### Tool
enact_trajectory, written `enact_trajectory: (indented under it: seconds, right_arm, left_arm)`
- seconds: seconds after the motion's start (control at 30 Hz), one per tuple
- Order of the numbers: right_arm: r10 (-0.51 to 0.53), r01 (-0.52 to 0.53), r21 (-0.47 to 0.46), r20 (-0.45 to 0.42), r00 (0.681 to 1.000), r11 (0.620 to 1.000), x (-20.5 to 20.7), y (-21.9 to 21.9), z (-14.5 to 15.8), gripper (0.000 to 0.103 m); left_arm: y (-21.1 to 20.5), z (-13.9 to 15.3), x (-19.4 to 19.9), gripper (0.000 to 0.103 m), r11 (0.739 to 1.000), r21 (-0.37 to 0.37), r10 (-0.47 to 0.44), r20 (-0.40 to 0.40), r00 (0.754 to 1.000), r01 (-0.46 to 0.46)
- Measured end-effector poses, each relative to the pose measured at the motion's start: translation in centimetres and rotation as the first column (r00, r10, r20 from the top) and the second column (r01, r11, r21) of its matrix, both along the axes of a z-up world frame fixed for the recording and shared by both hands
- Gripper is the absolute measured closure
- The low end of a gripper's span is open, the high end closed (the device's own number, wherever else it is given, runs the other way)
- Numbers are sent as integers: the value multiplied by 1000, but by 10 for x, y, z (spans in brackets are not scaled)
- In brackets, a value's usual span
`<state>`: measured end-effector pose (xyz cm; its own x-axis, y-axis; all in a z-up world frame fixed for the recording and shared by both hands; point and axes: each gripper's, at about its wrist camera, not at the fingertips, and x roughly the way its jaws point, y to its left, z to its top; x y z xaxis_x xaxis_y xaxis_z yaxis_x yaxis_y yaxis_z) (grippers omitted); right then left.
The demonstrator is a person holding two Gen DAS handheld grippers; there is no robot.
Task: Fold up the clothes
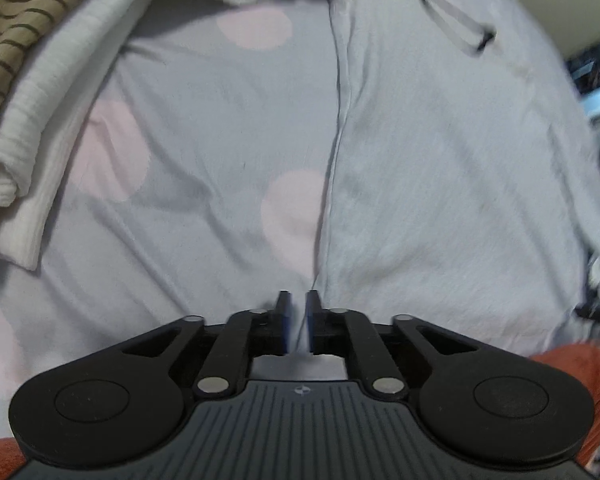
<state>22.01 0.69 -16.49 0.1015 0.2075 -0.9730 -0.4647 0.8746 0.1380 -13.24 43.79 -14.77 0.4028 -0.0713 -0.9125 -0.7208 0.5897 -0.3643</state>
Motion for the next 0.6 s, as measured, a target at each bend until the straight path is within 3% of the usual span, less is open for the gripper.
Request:
enact_trajectory:
  seconds: [0.03,0.17,0.37,0.6]
  right_arm:
    - [-2,2,9,14,1000,1000,-2,0,5,81]
    - [-53,50,154,17,998,987,-10,7,24,81]
    - [-86,42,362,106,991,931,-33,53,41,73]
    - [-210,82,419,269,940,904,-42,104,17,69]
  left_arm:
    - [2,2,-2,82,1000,-1,20,30,999,-20]
    - [7,6,2,82,997,25,77,98,992,-80]
    - [16,14,23,81,982,85,148,185,972,-166]
    - [40,5,61,76,955,160,195,288,937,-248]
